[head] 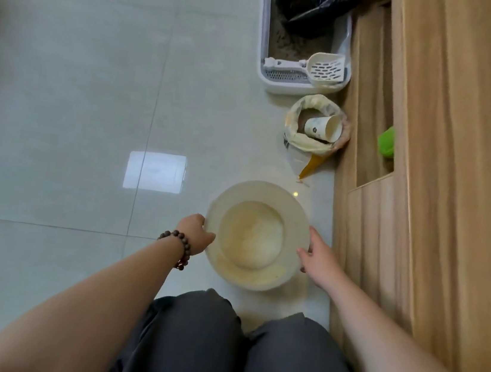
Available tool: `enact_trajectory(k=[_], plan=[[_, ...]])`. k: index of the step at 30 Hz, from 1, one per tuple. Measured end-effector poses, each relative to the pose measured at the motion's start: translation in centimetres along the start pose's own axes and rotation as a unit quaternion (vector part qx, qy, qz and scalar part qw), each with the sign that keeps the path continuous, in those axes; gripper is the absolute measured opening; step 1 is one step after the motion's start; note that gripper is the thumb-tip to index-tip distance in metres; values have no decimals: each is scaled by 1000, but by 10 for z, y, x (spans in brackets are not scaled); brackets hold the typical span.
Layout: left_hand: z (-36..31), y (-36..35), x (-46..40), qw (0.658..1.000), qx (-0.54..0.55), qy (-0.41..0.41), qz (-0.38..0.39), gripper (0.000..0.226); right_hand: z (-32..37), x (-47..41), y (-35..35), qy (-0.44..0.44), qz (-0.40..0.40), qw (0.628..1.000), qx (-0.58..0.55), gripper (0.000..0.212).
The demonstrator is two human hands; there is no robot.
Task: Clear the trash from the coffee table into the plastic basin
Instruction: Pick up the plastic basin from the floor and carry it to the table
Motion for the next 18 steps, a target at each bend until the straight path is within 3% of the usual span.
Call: enact_trajectory(k=[8, 18], plan=[[-31, 62, 68, 994, 59, -60, -74, 33, 70, 34, 56, 33, -44, 998, -38, 53], [-70, 249, 312, 958, 191, -84, -199, 29, 321, 172, 205, 162, -60, 985, 4, 54]])
Point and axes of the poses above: each hand's wrist, its own x-axis away from the middle knuckle, its own y-axis out of the back of the hand, z = x × y, the point moved 3 cm from there along -x, towards the middle knuckle, and after that the axes turned 9 degrees about y, right-handed, at the moved point
